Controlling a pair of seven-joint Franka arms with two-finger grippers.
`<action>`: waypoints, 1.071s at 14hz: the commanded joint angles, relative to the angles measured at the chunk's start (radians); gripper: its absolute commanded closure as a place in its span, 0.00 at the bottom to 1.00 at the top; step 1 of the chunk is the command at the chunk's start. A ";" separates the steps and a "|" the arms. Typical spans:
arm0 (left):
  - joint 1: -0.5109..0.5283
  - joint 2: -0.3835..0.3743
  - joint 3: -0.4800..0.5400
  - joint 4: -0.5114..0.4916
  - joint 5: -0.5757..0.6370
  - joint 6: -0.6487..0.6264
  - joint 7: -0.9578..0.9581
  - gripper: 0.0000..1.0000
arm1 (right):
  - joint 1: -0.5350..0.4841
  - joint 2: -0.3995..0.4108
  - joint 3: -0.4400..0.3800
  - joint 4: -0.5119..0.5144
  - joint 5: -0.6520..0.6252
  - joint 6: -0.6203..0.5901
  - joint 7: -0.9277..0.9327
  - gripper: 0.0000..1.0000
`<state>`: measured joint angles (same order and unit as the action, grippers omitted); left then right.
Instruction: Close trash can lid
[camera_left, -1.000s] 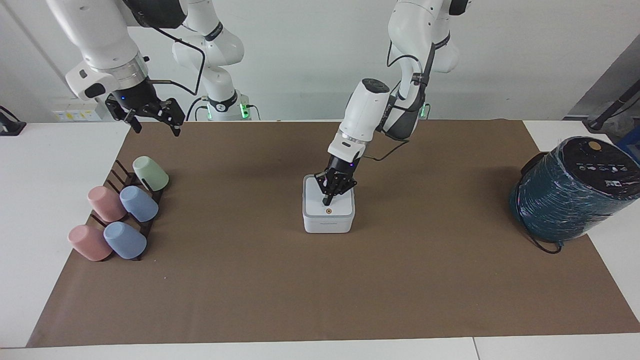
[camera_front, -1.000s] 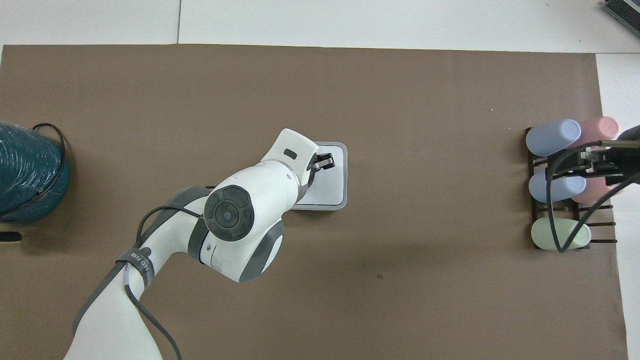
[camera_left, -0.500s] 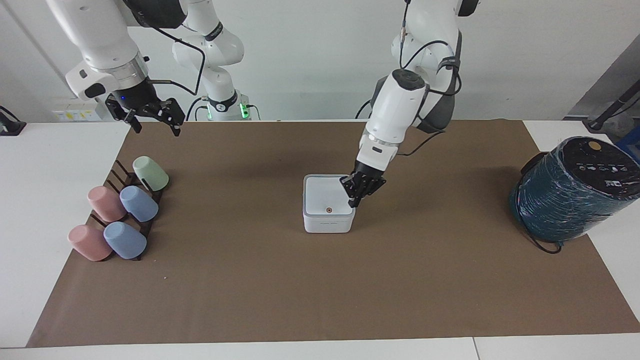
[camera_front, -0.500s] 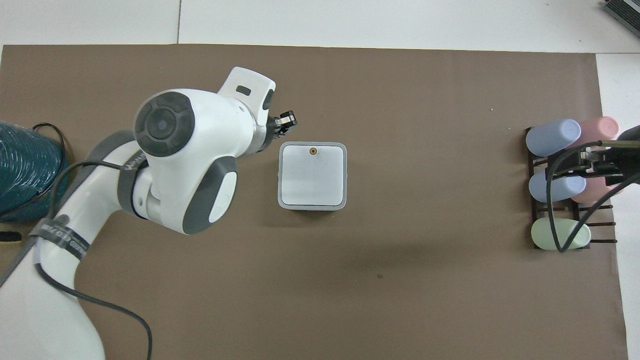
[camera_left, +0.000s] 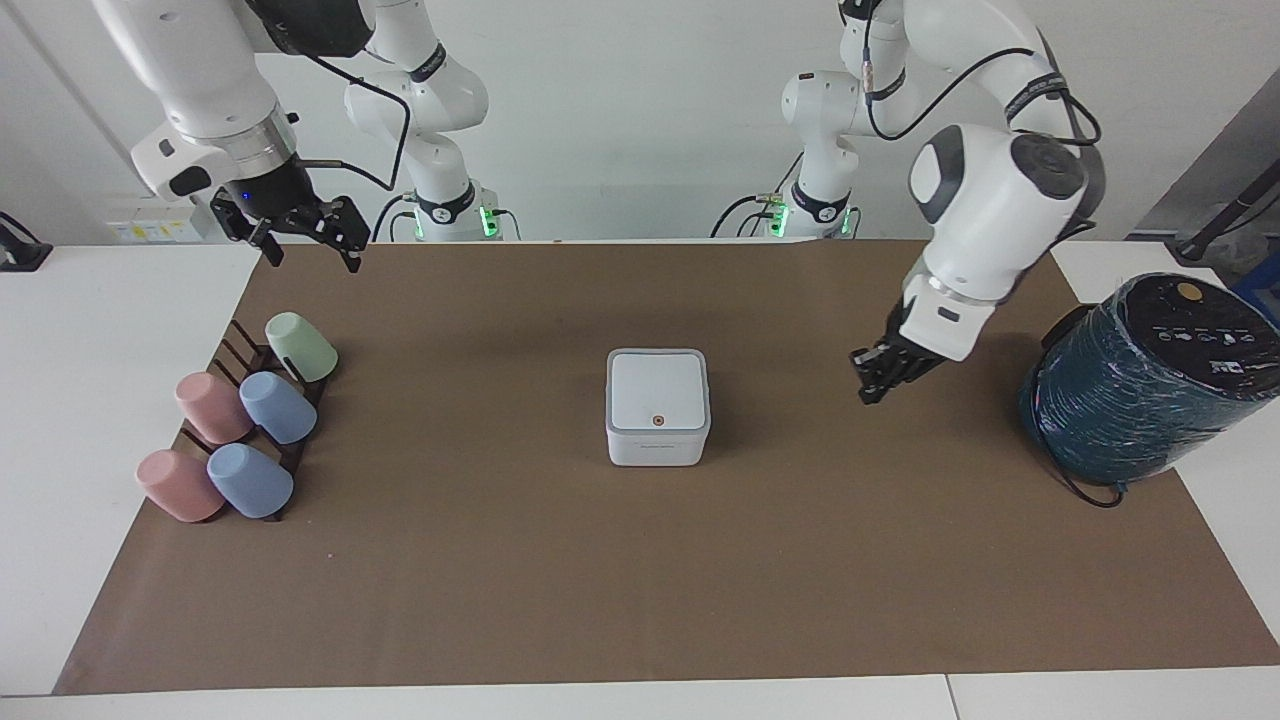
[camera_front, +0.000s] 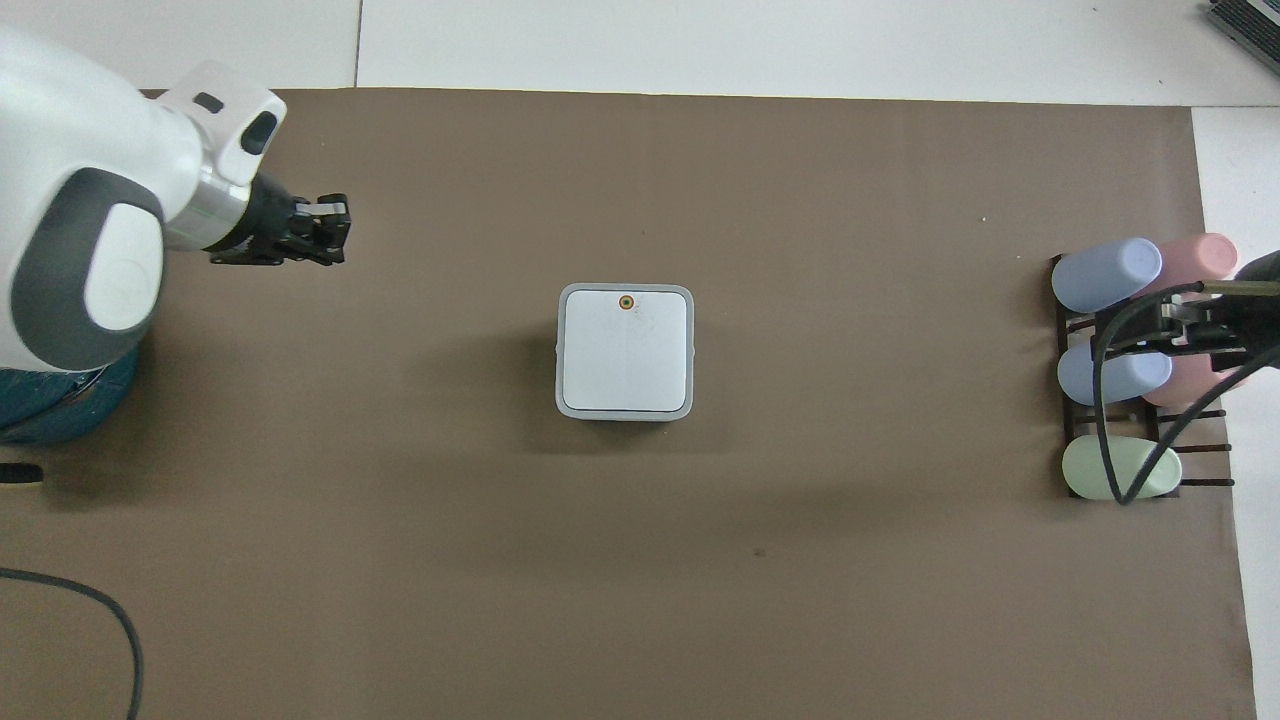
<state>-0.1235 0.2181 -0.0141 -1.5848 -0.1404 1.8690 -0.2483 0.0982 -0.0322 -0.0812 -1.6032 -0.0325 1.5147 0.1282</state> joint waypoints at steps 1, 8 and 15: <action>0.111 -0.061 -0.012 0.000 0.011 -0.103 0.142 0.88 | -0.006 -0.031 0.000 -0.040 -0.001 0.036 -0.024 0.00; 0.163 -0.192 -0.012 -0.003 0.107 -0.192 0.257 0.53 | -0.006 -0.032 0.000 -0.043 -0.001 0.041 -0.022 0.00; 0.151 -0.212 -0.035 0.005 0.193 -0.169 0.265 0.00 | -0.006 -0.034 0.000 -0.047 -0.001 0.041 -0.025 0.00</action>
<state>0.0328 0.0149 -0.0410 -1.5813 0.0240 1.6925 0.0036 0.0982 -0.0328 -0.0812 -1.6094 -0.0325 1.5285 0.1282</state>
